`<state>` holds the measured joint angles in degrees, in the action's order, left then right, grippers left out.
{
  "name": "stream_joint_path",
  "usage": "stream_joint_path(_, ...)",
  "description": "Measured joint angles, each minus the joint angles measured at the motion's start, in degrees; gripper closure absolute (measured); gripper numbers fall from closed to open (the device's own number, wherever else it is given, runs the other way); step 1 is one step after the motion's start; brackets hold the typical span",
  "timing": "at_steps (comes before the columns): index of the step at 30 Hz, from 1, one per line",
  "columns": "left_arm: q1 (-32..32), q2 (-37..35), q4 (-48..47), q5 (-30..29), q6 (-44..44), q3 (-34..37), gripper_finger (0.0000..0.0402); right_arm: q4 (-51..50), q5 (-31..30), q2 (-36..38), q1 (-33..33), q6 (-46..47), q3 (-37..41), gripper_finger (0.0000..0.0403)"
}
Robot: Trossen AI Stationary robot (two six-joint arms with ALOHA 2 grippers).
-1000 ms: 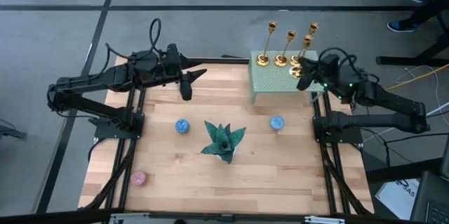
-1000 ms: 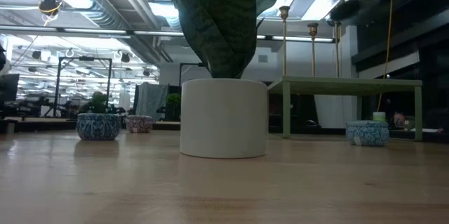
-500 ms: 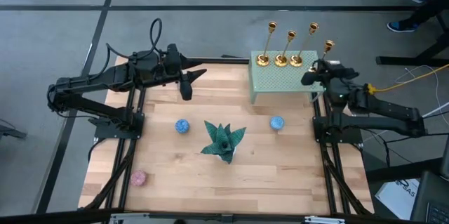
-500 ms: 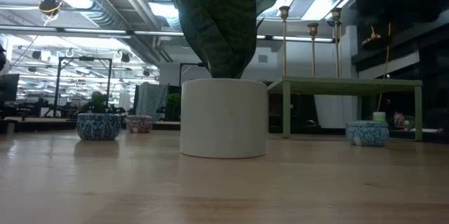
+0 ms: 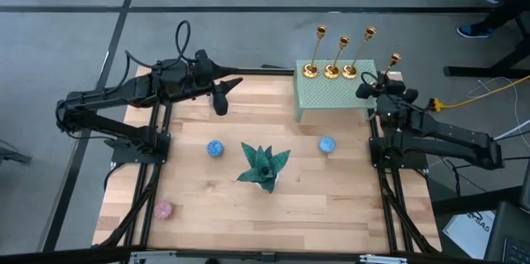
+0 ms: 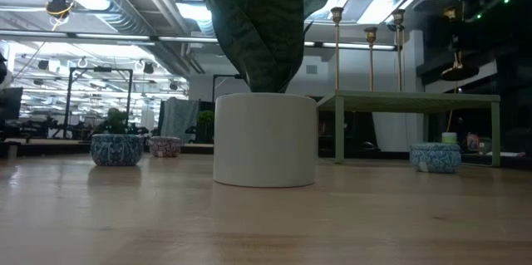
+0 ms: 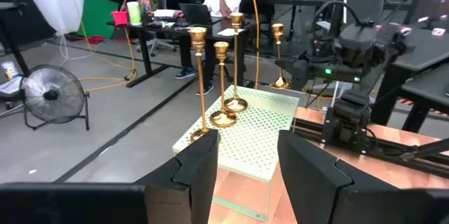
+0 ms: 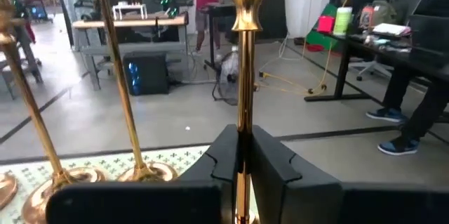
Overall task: Stock candles and holders on shelf
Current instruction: Align the gold candle holder with the other gold candle holders on the shelf
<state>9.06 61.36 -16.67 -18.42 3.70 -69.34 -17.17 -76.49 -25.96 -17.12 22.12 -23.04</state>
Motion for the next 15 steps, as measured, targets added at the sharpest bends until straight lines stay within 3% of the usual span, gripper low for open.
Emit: stream_joint_path(15, 2.4, 0.0, 0.0, 0.1, 1.4, 0.0, 0.0258, 7.9, 22.8, 0.0, -20.8, -13.6, 0.0, 0.0377)
